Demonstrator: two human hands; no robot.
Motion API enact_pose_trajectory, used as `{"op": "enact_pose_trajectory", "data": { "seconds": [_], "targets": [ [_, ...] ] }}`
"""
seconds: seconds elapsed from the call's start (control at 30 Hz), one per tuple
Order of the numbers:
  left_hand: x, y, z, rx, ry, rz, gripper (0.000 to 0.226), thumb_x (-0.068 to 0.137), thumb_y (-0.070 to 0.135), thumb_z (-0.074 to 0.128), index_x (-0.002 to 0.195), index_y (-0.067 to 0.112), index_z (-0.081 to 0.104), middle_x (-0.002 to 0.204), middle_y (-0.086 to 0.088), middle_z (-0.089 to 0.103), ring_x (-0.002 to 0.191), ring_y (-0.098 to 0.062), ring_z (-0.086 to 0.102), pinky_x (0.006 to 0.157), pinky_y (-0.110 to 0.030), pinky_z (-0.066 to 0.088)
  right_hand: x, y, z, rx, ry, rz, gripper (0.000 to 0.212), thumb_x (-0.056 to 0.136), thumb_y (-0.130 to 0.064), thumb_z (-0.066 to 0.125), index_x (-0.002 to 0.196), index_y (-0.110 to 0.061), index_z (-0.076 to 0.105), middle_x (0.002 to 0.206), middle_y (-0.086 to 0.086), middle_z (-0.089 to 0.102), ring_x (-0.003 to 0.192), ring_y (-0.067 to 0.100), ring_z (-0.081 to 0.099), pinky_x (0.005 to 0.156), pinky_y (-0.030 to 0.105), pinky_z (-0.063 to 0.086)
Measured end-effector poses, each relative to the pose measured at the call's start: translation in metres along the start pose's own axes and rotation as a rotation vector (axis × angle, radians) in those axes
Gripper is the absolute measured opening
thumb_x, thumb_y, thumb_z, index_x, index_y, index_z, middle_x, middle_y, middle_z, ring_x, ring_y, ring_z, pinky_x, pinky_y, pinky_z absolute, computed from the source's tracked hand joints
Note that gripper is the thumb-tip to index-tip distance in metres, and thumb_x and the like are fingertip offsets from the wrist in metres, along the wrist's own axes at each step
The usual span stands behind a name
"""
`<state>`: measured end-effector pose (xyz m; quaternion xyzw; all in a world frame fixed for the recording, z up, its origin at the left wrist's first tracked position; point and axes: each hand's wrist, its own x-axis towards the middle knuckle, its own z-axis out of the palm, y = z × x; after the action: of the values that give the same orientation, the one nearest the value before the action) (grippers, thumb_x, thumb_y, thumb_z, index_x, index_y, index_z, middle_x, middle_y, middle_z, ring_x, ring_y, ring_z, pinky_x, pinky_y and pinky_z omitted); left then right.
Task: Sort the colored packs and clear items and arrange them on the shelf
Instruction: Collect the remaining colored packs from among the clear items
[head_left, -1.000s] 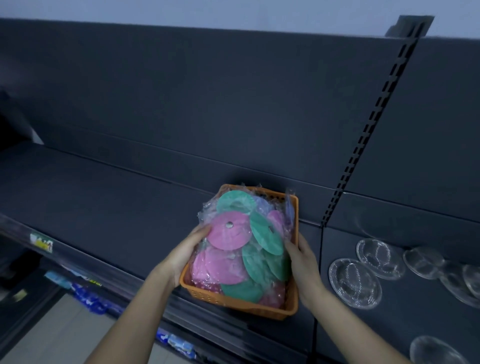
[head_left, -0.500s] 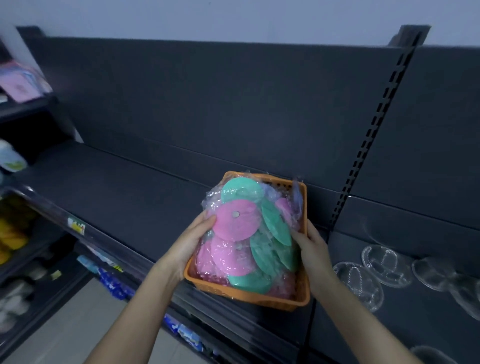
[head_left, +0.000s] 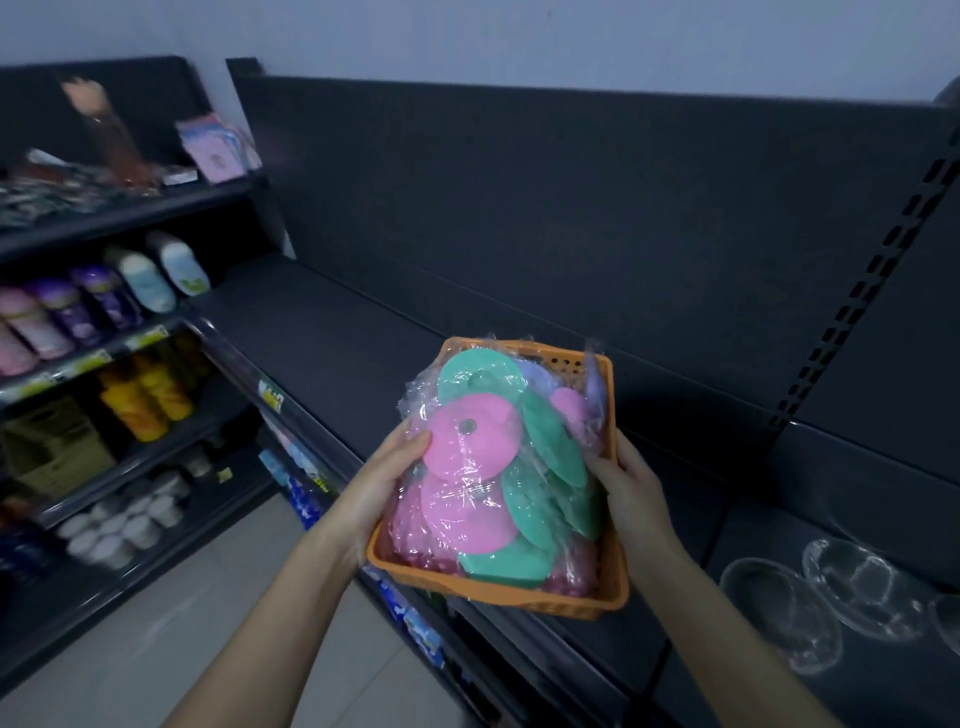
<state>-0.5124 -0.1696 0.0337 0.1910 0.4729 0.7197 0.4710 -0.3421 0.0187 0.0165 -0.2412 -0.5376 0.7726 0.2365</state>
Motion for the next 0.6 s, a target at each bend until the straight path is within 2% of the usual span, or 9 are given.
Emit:
{"op": "enact_pose_trajectory", "data": {
  "seconds": [0.17, 0.37, 0.6],
  "targets": [
    [-0.013, 0.020, -0.032, 0.009, 0.029, 0.030, 0.050, 0.087, 0.030, 0.063, 0.134, 0.024, 0.049, 0.132, -0.018, 0.056, 0.117, -0.043, 0.055, 0.097, -0.059, 0.043, 0.013, 0.006, 0.040, -0.011, -0.046, 0.017, 0.038, 0.083, -0.021, 0.064, 0.118, -0.036, 0.063, 0.113, -0.001, 0.070, 0.103, 0.023, 0.067, 0.087, 0.045, 0.055],
    [-0.016, 0.057, -0.094, 0.034, 0.067, 0.059, 0.046, 0.087, 0.030, 0.063, 0.131, 0.024, 0.052, 0.129, -0.015, 0.059, 0.115, -0.038, 0.058, 0.093, -0.052, 0.049, 0.038, 0.023, 0.107, 0.038, -0.049, -0.003, 0.041, 0.078, -0.021, 0.068, 0.118, -0.030, 0.064, 0.113, 0.003, 0.070, 0.101, 0.025, 0.068, 0.080, 0.040, 0.056],
    [-0.020, 0.104, -0.191, 0.030, 0.106, 0.045, 0.048, 0.085, 0.032, 0.067, 0.131, 0.027, 0.052, 0.129, -0.014, 0.059, 0.114, -0.038, 0.059, 0.097, -0.055, 0.046, 0.074, 0.055, 0.202, 0.044, -0.056, 0.003, 0.043, 0.076, -0.026, 0.073, 0.118, -0.028, 0.064, 0.113, 0.005, 0.070, 0.101, 0.027, 0.068, 0.081, 0.042, 0.055]
  ]
}}
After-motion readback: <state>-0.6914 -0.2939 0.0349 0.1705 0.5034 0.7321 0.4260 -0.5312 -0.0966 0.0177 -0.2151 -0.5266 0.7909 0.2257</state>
